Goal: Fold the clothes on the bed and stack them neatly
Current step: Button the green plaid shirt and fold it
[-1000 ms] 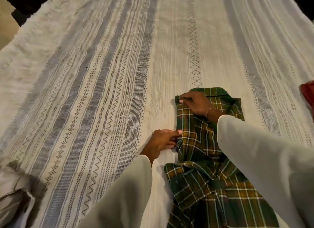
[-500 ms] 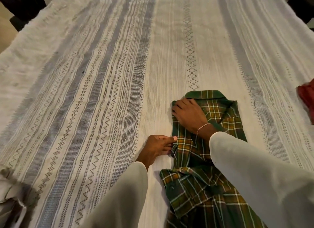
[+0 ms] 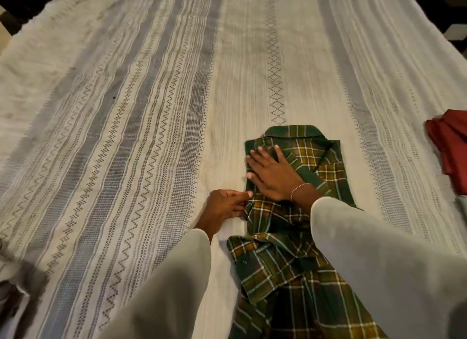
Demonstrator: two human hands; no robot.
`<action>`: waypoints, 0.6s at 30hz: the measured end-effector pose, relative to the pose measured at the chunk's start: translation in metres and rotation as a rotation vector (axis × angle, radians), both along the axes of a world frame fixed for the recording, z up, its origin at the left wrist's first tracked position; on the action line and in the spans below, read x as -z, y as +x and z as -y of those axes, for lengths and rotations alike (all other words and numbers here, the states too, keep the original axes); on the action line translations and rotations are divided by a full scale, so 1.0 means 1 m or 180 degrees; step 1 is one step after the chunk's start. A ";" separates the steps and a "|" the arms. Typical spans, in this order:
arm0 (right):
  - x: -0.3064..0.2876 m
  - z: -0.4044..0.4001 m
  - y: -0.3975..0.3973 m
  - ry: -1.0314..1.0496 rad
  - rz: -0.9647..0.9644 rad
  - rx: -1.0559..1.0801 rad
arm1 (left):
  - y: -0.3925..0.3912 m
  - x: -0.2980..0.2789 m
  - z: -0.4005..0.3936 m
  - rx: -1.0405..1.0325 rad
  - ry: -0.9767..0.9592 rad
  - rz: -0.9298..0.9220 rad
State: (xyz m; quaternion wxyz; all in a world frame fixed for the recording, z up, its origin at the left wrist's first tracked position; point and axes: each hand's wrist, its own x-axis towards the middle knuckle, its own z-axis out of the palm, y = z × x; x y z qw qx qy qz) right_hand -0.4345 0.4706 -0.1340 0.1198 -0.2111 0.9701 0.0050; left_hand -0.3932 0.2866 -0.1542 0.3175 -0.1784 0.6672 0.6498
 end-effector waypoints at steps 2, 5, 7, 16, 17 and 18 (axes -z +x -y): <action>-0.020 -0.002 0.034 -0.0832 0.0200 0.0119 | 0.007 -0.008 -0.001 -0.0068 0.0056 -0.0150; -0.049 -0.010 0.096 -0.1360 0.0683 -0.0051 | 0.021 -0.015 -0.001 -0.0026 0.0009 -0.0421; -0.058 -0.019 0.131 -0.0731 0.0838 -0.0346 | 0.030 -0.019 -0.001 -0.0004 -0.0083 -0.0549; -0.138 -0.087 0.154 -0.1077 0.1024 0.0276 | 0.077 -0.038 -0.007 0.0543 -0.1502 -0.0568; -0.155 -0.100 0.153 -0.0765 0.1264 0.0346 | 0.086 -0.043 -0.004 0.0679 -0.1674 -0.0513; -0.170 -0.116 0.152 -0.0280 0.1448 0.0373 | 0.096 -0.046 -0.002 0.0803 -0.1823 -0.0444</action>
